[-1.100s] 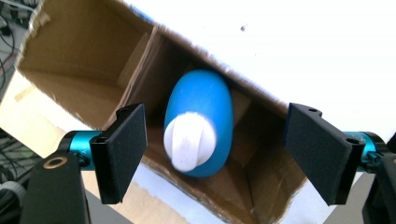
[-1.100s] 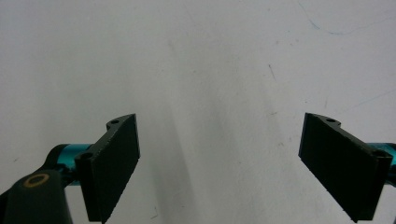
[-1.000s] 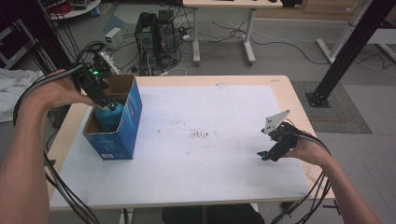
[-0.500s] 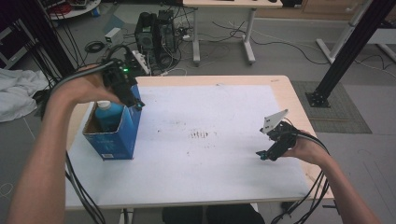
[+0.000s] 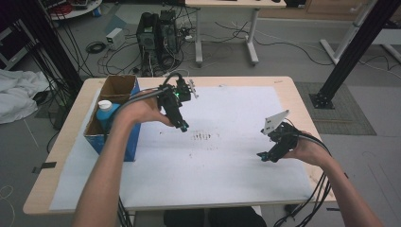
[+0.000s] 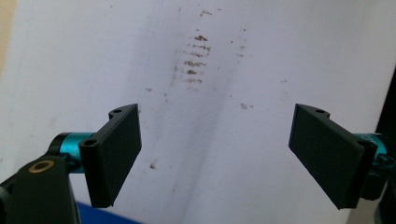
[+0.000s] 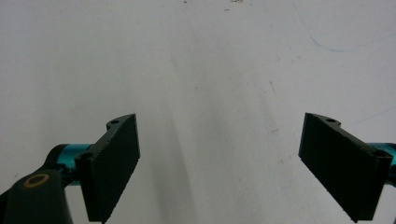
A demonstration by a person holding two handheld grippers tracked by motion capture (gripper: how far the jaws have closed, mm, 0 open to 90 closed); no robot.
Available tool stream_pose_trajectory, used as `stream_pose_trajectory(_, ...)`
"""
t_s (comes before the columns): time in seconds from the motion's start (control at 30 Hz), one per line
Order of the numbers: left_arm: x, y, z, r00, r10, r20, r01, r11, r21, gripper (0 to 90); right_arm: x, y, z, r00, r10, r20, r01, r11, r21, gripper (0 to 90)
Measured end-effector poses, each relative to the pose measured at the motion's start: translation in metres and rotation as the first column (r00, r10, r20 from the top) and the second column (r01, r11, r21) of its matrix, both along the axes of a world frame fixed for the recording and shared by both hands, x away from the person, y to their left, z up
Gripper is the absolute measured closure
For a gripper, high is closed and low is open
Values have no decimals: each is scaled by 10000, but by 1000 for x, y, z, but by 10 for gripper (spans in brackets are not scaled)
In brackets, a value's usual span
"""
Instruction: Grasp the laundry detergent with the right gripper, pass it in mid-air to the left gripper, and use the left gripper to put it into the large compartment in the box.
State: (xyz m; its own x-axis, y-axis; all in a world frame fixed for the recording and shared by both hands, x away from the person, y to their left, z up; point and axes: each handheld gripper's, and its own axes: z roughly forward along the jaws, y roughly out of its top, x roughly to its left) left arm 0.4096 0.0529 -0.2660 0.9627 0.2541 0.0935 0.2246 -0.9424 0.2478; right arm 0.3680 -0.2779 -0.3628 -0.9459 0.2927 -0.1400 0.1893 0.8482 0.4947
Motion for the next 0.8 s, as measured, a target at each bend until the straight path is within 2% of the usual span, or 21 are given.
stream_pose_trajectory(0.07,-2,-9,-13,9999,137,13,-136,9996,-231,172,0,0,1,10000,-28,24,28,10000,-9,118)
stream_pose_trajectory(0.17,-2,-17,-28,9996,249,134,-248,9997,-84,172,1,0,2,9999,4,101,-5,10000,37,118)
stream_pose_trajectory(0.27,-3,-22,-39,9992,374,146,-371,9992,-175,171,0,0,2,9999,-51,128,50,10000,55,118)
stream_pose_trajectory(0.3,-5,-24,-43,9987,487,117,-482,9982,-365,172,0,1,2,9999,-80,89,79,10000,37,118)
stream_pose_trajectory(0.37,-6,-25,-46,9996,287,80,-284,9993,-252,172,0,1,2,9999,-74,100,74,10000,34,118)
stream_pose_trajectory(0.43,-9,-27,-52,9988,495,48,-492,9973,-548,172,-1,1,3,9999,-154,33,155,9999,-48,118)
stream_pose_trajectory(0.47,-9,-27,-52,9995,302,62,-300,9989,-354,172,0,2,2,9999,-54,134,55,10000,-31,118)
stream_pose_trajectory(0.5,-10,-27,-53,9995,306,84,-303,9988,-381,171,0,2,2,9999,-59,89,59,10000,-41,118)
stream_pose_trajectory(0.57,-11,-26,-54,9994,332,87,-328,9984,-462,172,0,3,3,9999,-157,36,158,9999,-56,118)
stream_pose_trajectory(0.6,-12,-26,-55,9988,488,80,-482,9966,-664,171,0,3,3,9999,-94,58,95,9999,-87,118)
stream_pose_trajectory(0.67,-12,-25,-55,9995,309,118,-304,9986,-429,172,1,4,3,9999,-100,42,100,9999,-106,118)
stream_pose_trajectory(0.77,-13,-25,-56,9994,316,110,-310,9985,-460,172,1,4,5,9999,-97,73,98,9999,-115,118)
stream_pose_trajectory(0.8,-15,-25,-56,9986,532,55,-528,9972,-530,172,1,4,5,10000,-85,53,85,9999,-129,118)
